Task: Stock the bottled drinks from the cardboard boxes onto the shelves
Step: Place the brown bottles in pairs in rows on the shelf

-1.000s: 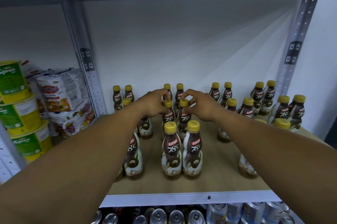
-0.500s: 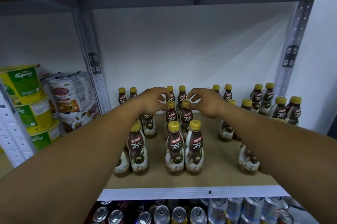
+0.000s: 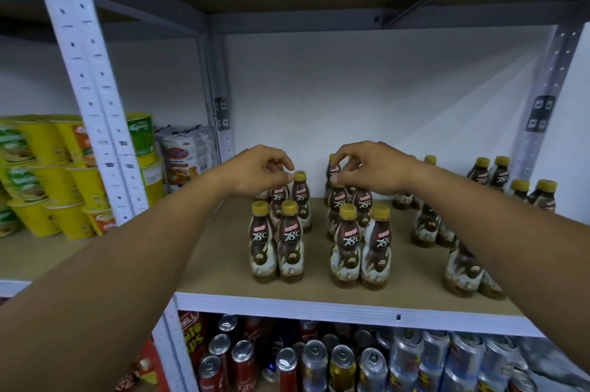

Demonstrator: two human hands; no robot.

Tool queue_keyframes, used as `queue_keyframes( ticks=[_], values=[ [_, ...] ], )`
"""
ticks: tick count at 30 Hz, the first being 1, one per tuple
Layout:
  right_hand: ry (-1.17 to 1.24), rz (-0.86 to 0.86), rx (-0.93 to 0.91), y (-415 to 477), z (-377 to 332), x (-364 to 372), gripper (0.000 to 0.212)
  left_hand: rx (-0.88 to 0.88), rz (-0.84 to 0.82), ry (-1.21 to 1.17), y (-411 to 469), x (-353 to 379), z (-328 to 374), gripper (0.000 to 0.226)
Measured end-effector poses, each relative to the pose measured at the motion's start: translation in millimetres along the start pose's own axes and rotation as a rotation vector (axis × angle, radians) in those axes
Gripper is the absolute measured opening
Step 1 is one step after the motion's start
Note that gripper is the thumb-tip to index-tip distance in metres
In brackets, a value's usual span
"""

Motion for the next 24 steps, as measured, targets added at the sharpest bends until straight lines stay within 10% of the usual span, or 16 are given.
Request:
queue_keyframes(
  ticks=[24],
  values=[
    [0.201, 0.196, 0.073, 4, -37, 139, 0.051, -0.011, 0.211, -0.444, -65, 63, -104, 0.07]
  ],
)
Point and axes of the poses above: each hand's wrist, its own y-axis towards the middle knuckle, its own x-axis out of the palm, z = x × y, the point moved 6 cm from there along y, towards the middle knuckle, and after that the axes turned 4 degrees about -y, right-handed, at the moved point
